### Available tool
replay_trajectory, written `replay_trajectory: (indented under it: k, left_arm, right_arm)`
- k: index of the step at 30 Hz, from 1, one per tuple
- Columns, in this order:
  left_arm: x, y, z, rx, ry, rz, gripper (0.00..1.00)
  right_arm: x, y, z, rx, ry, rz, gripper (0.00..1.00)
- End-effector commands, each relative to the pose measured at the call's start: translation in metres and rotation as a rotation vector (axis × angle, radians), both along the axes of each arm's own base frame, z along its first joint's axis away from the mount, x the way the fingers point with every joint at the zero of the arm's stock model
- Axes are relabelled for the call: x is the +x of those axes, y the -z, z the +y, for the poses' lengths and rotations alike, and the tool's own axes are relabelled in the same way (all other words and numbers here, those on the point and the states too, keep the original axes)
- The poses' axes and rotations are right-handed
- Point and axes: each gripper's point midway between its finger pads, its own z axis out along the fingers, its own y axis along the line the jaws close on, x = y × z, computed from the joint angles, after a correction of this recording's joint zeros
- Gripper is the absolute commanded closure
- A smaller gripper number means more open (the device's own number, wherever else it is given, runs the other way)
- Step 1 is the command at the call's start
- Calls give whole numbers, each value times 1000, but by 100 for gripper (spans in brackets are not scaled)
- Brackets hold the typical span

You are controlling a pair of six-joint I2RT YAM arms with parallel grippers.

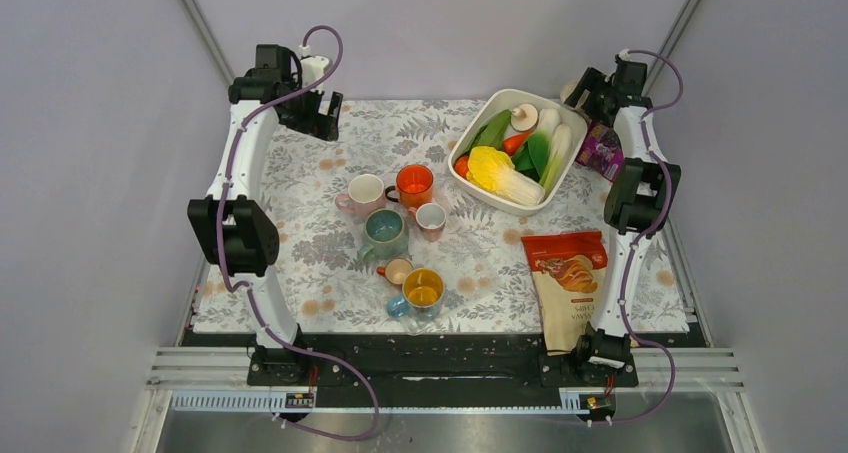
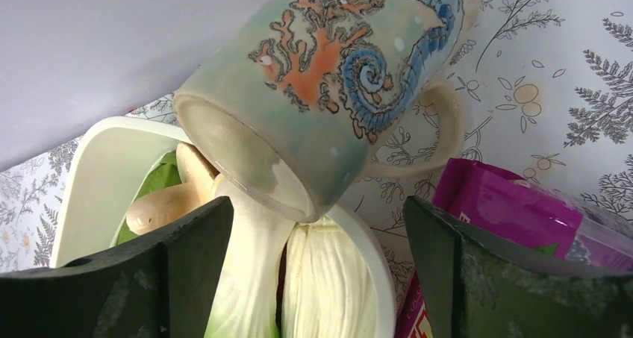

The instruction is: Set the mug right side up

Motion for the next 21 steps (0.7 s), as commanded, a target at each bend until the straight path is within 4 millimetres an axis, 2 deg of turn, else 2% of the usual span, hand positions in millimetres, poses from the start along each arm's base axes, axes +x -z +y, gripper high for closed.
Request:
replay_trajectory:
  k: [1, 6, 12, 18, 21]
  left_arm:
    - [11, -17, -3, -34, -1, -56, 1]
    - [11, -19, -2, -26, 2, -64, 1]
    - [10, -20, -1, -24, -2, -65, 1]
    - [10, -23, -2, -26, 1, -72, 1]
    - [10, -22, -2, -30, 1, -69, 1]
  right_arm:
    - [-2, -64, -12, -65, 42, -101, 5]
    - [4, -63, -31, -121, 116, -103, 8]
    - [20, -62, -36, -63, 147, -129, 12]
    - [31, -58, -52, -22, 217, -154, 20]
    - [32, -68, -45, -3, 166, -183, 20]
